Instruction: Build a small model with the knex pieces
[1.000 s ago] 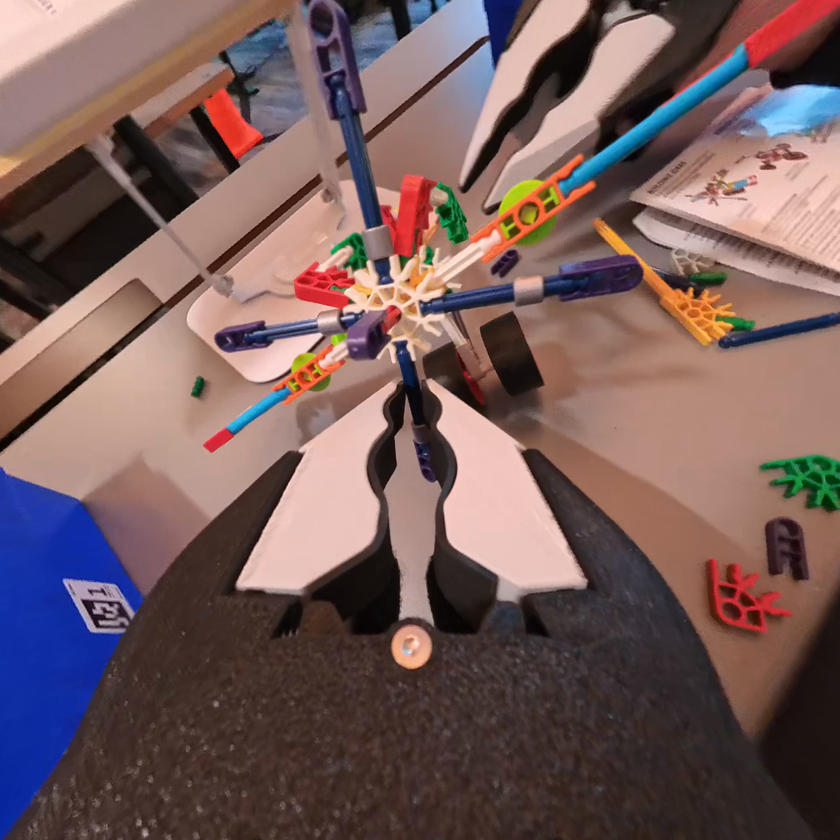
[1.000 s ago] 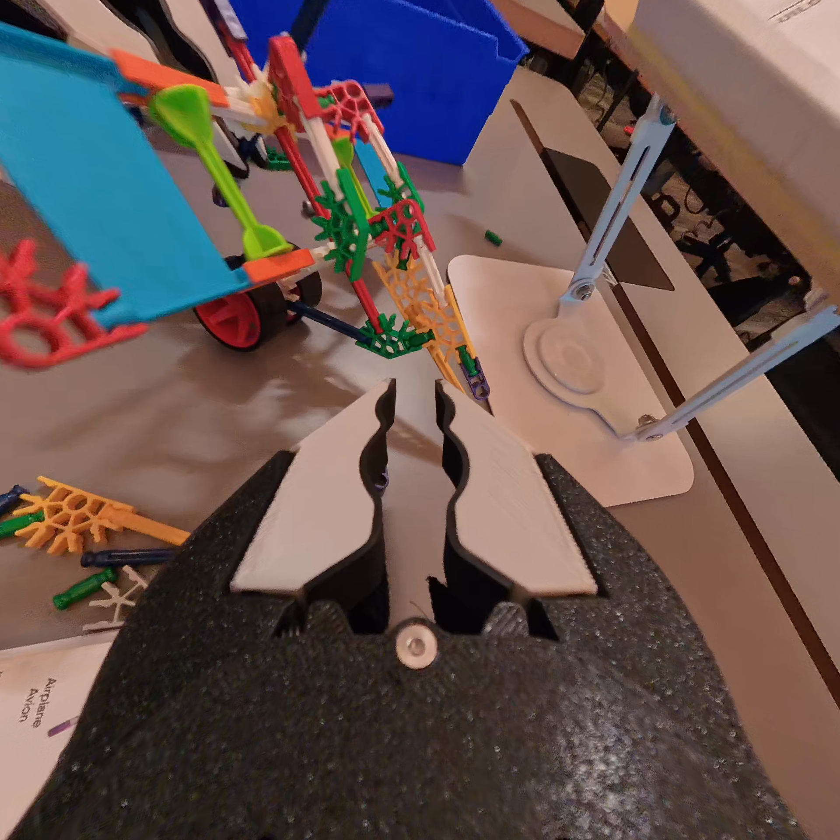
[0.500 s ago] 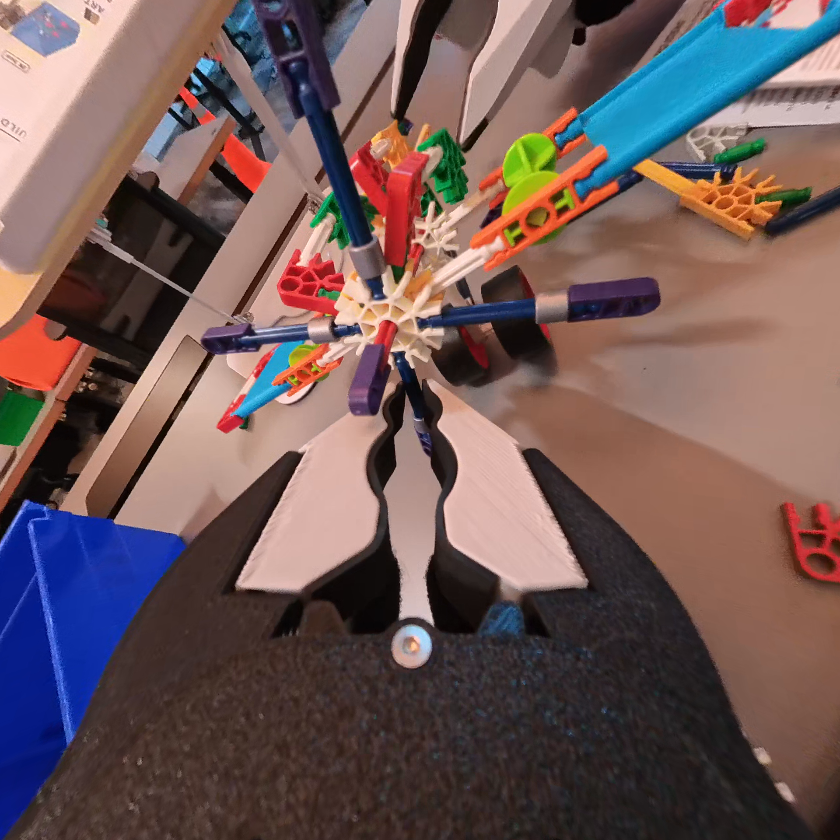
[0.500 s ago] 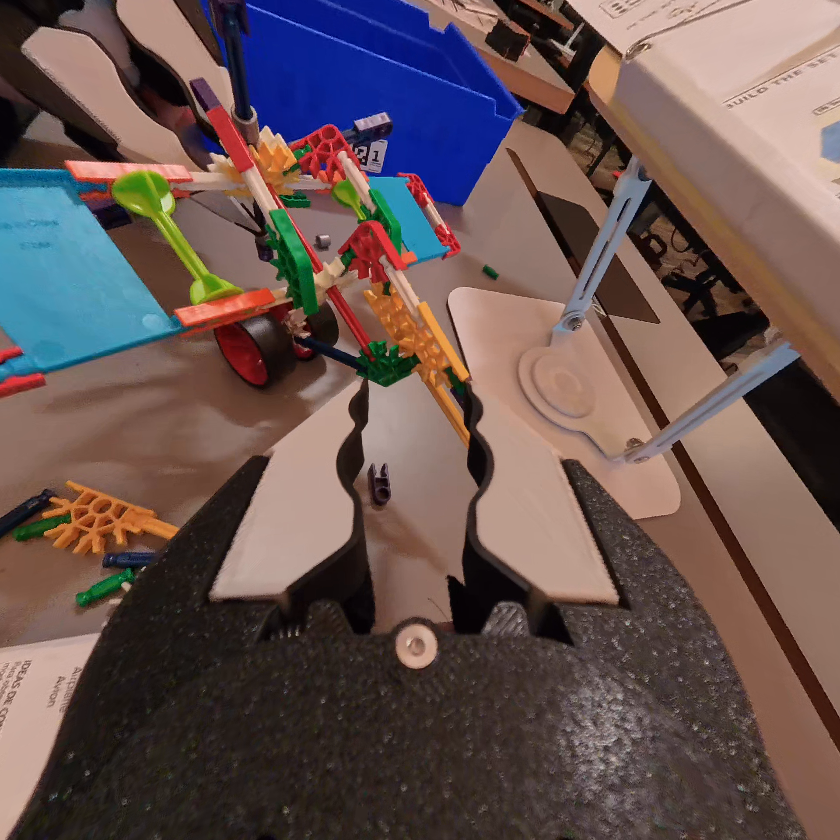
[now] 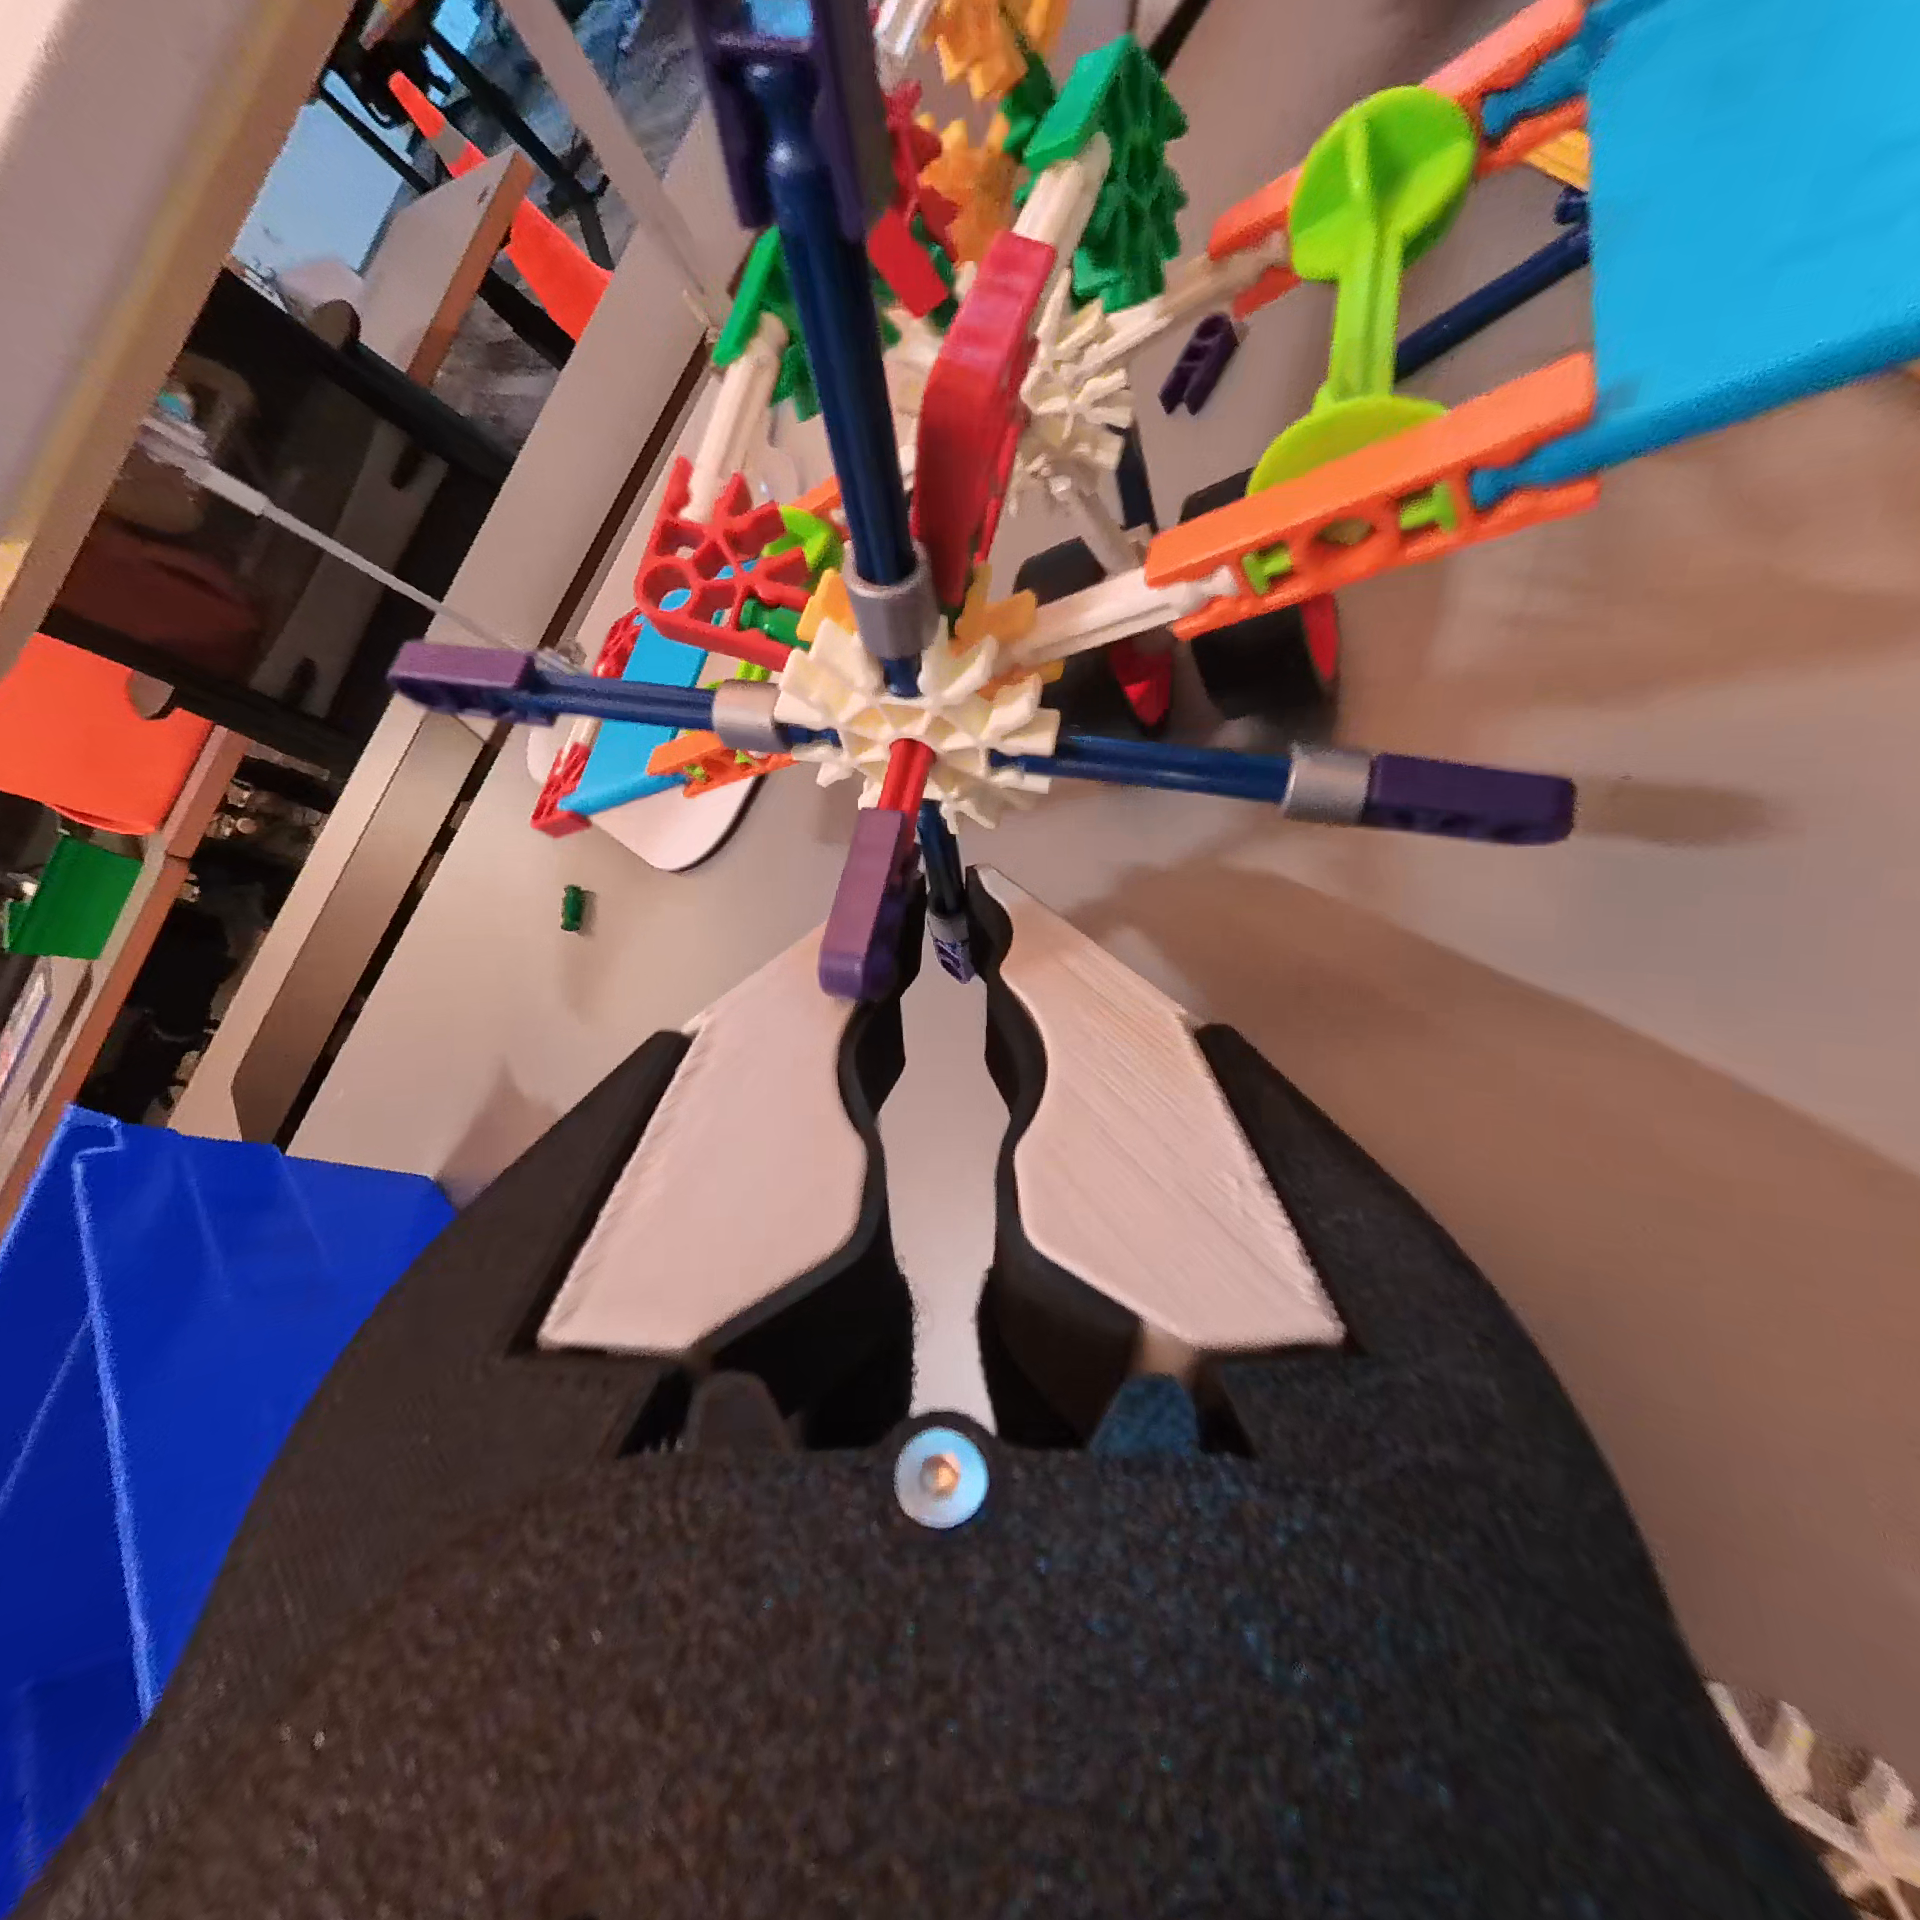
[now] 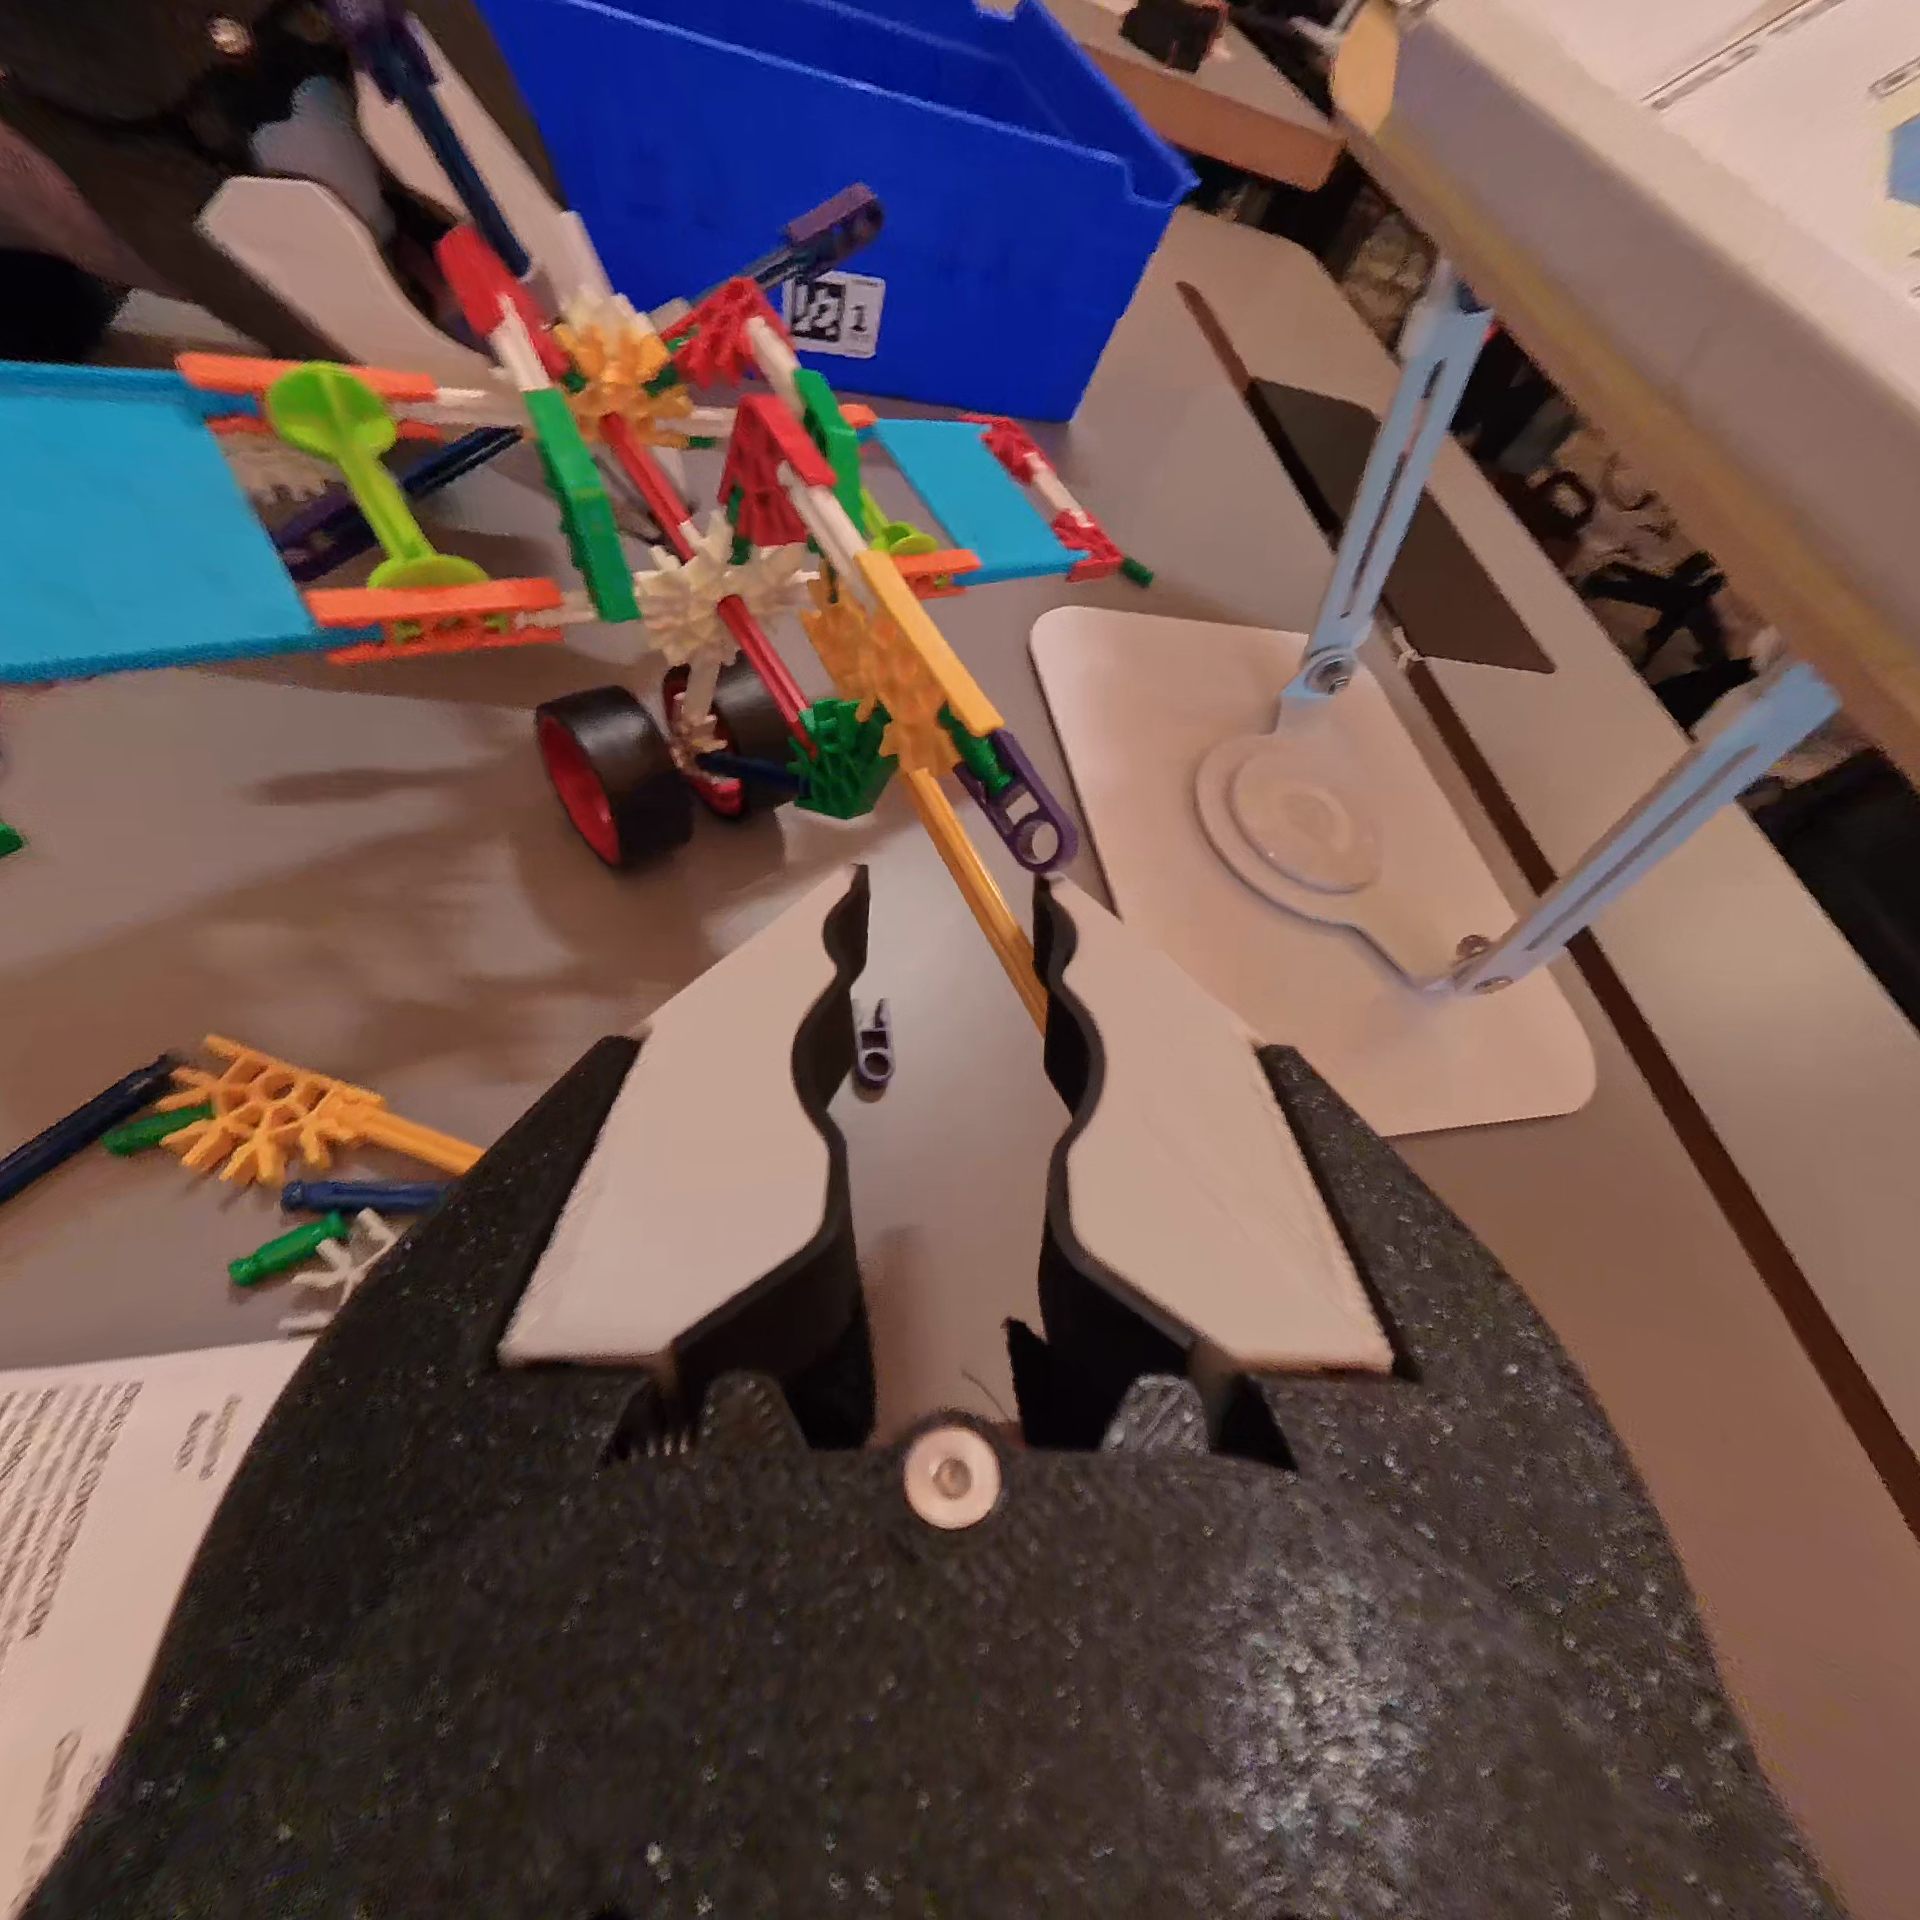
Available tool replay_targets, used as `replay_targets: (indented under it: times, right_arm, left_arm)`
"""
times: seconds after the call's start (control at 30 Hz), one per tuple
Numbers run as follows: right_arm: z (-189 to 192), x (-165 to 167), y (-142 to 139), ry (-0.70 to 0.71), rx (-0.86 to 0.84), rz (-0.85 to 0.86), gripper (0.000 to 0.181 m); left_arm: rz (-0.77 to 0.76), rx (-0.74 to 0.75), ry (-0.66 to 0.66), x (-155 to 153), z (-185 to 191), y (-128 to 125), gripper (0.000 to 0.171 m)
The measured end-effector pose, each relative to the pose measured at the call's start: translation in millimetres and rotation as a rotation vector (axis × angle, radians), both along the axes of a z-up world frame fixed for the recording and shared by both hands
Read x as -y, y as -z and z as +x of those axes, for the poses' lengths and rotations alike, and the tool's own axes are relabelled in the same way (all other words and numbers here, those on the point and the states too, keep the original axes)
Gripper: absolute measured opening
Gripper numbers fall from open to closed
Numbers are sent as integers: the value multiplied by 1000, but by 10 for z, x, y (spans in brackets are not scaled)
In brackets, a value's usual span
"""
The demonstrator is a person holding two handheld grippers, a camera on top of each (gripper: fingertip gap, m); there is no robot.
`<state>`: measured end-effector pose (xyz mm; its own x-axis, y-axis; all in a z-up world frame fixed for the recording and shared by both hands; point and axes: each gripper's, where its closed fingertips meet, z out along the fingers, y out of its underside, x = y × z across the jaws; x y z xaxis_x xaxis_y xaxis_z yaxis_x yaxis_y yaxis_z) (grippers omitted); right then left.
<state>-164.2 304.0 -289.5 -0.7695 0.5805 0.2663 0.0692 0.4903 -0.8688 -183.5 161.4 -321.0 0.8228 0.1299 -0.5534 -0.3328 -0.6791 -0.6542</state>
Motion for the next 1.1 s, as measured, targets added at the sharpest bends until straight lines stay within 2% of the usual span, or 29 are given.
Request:
replay_targets:
  times: [0.03, 0.07, 0.13, 0.17, 0.23, 0.37, 0.5, 0.6, 0.67, 0.73, 0.8, 0.93, 1.1]
  right_arm:
    - [12, -7, 2, -5, 1, 0, 27]
    - [26, -10, -7, -12, 0, -4, 14]
    - [74, 4, -27, -41, 8, -11, 11]
    - [88, 11, -48, -48, 1, -14, 10]
    - [131, 40, -78, -65, 0, -19, 9]
    - [177, 66, -100, -63, -6, 11, 7]
    - [245, 111, -162, -79, -18, 22, 6]
    - [261, 128, -188, -76, -29, 38, 6]
    - [274, 150, -207, -77, -34, 46, 6]
    - [284, 172, -224, -78, -39, 60, 6]
    - [299, 195, -240, -81, -41, 65, 6]
    - [293, 210, -274, -71, -48, 82, 6]
    - [306, 240, -340, -77, -62, 107, 6]
  left_arm:
    - [6, 2, -15, 5, -28, -10, 8]
    - [10, 6, -37, 15, -66, -14, 9]
    - [29, 45, -55, 27, -104, -10, 12]
    - [9, 70, -87, 69, -147, 37, 21]
    - [-13, 140, -130, 134, -168, 120, 51]
    - [44, 265, -174, 238, 24, -4, 67]
    - [22, 292, -224, 503, 271, -102, 61]
    - [63, 185, -246, 620, 321, -474, 53]
    - [96, 94, -177, 526, 393, -804, 43]
    - [55, 27, -57, 317, 513, -969, 37]
    - [-68, -5, 9, 132, 512, -890, 34]
    - [-319, -21, 45, -50, 307, -489, 33]
    - [-293, 111, 103, -194, 230, -295, 16]
